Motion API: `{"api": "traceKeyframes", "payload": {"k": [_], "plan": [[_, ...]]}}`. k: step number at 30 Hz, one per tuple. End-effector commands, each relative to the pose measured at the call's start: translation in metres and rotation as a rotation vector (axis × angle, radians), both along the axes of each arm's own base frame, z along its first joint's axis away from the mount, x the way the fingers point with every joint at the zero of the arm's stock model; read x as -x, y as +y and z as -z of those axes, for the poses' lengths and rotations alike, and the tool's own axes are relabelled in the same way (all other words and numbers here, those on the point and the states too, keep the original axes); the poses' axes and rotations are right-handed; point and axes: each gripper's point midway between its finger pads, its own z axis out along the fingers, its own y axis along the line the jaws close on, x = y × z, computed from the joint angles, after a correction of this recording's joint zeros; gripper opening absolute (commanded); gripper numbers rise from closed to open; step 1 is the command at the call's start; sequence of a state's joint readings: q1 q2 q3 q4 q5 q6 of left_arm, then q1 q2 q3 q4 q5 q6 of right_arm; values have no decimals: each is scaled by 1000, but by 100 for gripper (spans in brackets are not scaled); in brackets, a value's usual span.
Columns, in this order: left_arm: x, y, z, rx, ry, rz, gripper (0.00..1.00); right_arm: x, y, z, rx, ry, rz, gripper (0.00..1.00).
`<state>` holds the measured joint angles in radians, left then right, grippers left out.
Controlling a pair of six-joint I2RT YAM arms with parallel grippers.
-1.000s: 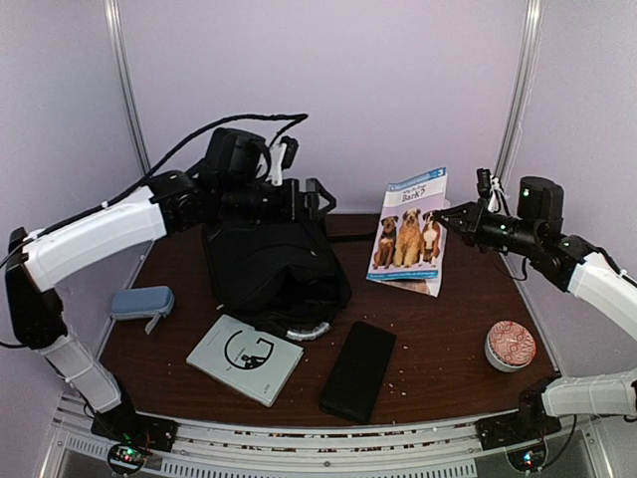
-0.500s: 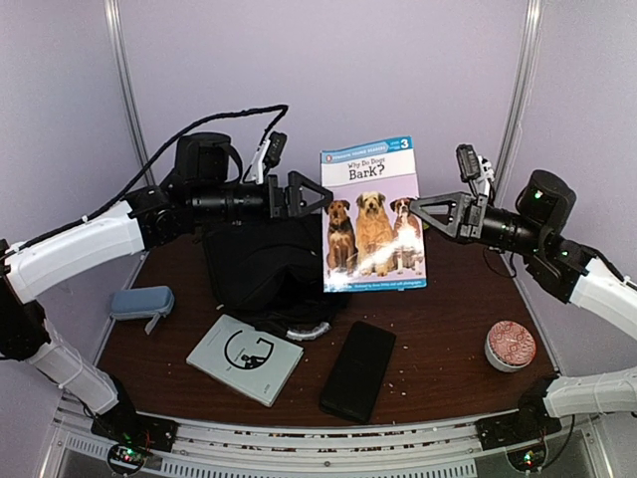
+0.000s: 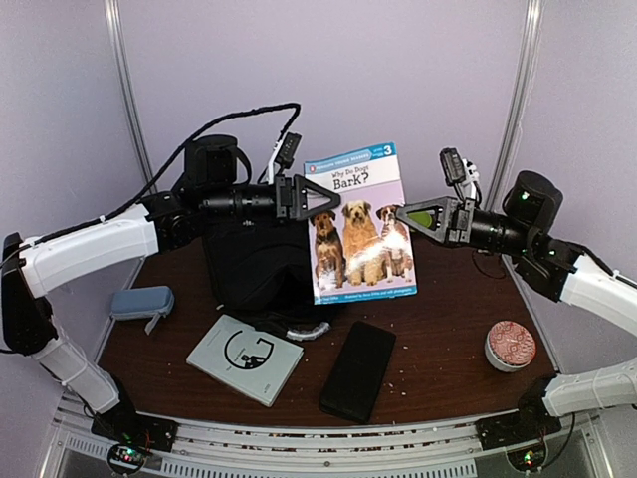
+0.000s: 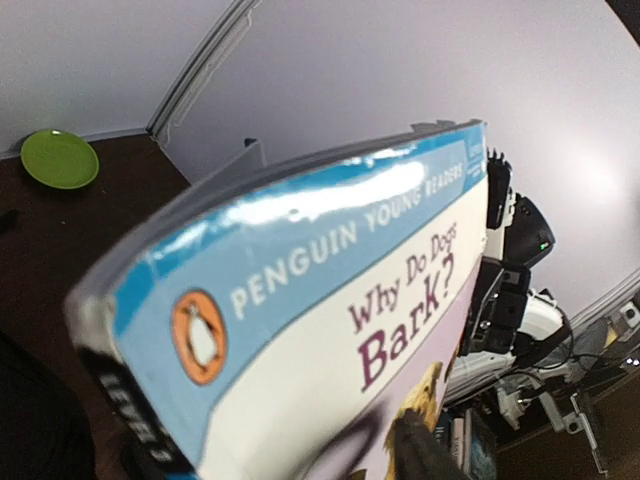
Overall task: Pack the student bag
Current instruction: Place the book in the student bag.
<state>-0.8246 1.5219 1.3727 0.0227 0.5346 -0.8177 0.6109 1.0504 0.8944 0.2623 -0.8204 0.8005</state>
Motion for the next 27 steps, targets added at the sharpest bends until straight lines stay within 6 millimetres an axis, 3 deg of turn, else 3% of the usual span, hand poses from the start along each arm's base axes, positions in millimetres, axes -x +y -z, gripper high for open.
{"api": "traceKeyframes", "payload": {"k": [1, 3, 5, 9, 11, 12, 20, 24, 27], "plan": [[7, -3, -16, 59, -50, 45, 27, 13, 2, -34, -45, -106, -51, 0], [5, -1, -16, 54, -59, 27, 6, 11, 2, -32, -20, -115, -34, 0], [1, 5, -20, 52, -77, -11, 0, 7, 0, -30, 10, -125, 1, 0], [-10, 22, -40, 76, -122, -115, 0, 3, -8, -28, 24, -127, 68, 61], [-16, 33, -56, 99, -148, -187, 0, 1, -11, -25, 24, -118, 103, 77], [-19, 39, -65, 116, -165, -221, 0, 1, -12, -24, 22, -113, 120, 81], [-20, 86, -142, 420, -229, -414, 0, -1, -7, -15, -100, -21, 221, 89], [-14, 92, -162, 529, -244, -402, 0, -7, -4, -12, -230, 79, 202, 90], [-11, 91, -166, 575, -236, -373, 0, -11, 1, -17, -311, 135, 169, 90]]}}
